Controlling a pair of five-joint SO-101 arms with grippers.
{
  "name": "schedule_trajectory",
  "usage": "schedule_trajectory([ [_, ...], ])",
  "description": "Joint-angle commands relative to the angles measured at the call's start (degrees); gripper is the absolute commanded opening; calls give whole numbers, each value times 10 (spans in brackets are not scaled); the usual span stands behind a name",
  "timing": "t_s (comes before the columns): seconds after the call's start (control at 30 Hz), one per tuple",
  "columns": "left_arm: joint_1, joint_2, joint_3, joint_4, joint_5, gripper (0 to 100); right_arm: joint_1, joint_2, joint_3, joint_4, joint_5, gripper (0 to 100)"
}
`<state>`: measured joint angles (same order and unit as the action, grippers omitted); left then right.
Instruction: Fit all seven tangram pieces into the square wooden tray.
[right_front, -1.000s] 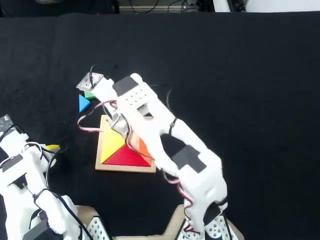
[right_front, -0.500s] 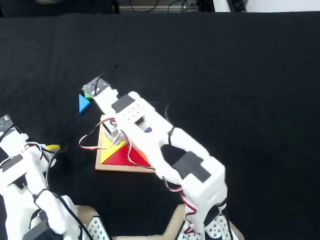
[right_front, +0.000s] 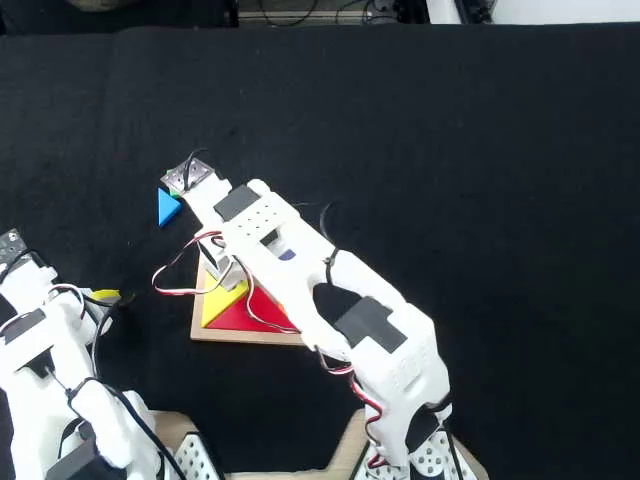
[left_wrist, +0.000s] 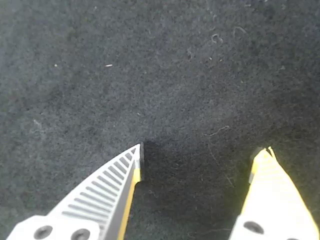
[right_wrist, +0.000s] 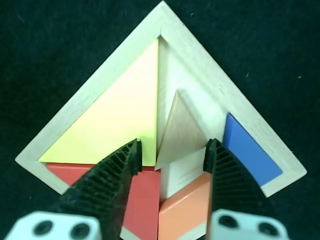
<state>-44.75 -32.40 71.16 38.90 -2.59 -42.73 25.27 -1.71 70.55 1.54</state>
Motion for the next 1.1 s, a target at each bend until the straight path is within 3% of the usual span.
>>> schedule_trajectory([
  [0.0, 0, -12, -5, -6, 1, 339, -4, -4, -32, 3, -2, 211],
  [1.07, 0, -12, -5, -4, 1, 339, 22, 17, -50, 0, 0, 211],
])
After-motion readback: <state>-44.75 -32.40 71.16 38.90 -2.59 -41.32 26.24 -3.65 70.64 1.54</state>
